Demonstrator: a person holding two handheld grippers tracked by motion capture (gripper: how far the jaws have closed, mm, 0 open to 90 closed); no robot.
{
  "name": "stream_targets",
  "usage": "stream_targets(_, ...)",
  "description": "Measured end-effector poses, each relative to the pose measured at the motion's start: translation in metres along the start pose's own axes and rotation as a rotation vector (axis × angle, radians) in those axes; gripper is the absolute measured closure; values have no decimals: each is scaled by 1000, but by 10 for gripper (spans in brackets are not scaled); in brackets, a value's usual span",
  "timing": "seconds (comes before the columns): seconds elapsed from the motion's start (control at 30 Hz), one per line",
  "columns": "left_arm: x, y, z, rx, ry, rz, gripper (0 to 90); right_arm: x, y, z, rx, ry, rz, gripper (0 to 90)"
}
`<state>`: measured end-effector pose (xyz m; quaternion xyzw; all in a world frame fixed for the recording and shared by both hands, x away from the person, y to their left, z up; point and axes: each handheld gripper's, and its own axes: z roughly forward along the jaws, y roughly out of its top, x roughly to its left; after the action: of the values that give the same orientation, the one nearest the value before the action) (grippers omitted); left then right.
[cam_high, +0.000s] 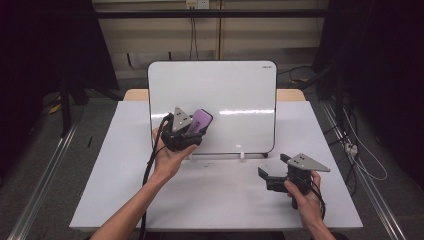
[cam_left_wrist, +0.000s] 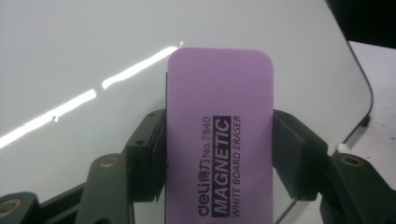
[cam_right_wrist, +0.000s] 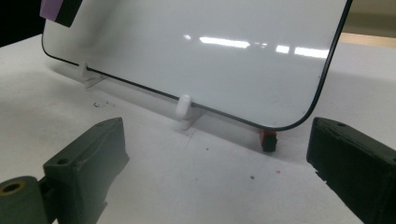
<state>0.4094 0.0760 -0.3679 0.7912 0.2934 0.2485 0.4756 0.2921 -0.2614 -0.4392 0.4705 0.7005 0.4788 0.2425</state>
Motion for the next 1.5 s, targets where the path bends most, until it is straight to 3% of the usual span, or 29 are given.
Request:
stream_targets(0.17,-3,-5,-10,-26,-17,-14,413,1,1,-1,-2,10,26,68)
stream_targets(0.33,-9,-9,-16,-37,-38,-19,413,3,5,-2,-39,21,46,131)
stream_targets(0.47,-17,-14,-21,-44,-60,-17,413,6,9,1,-67,98,86,113)
stream_targets(0.67,-28,-21,-23,-48,-87,-40,413,16,17,9,-91,157,104,128)
stream_targets(0.8,-33,-26,-22,-39,-97,-25,413,22,22,14,-114,196,118,154)
stream_targets(0.87,-36,-30,-21,-35,-106,-46,413,25,24,14,-127,215,117,158)
stream_targets(1.0,-44,-35,-21,-44,-110,-47,413,30,28,17,-177,255,179,192)
stream_targets(1.13,-51,-35,-25,-63,-102,-47,413,39,31,21,-203,289,209,205)
stream_targets(1.33,-62,-33,-29,-80,-118,-38,413,50,34,27,-242,385,302,305)
stream_targets(1.4,-65,-32,-27,-80,-131,-32,413,53,38,34,-248,392,313,373)
stream_targets(1.5,-70,-33,-26,-76,-132,-10,413,57,39,39,-245,396,316,398)
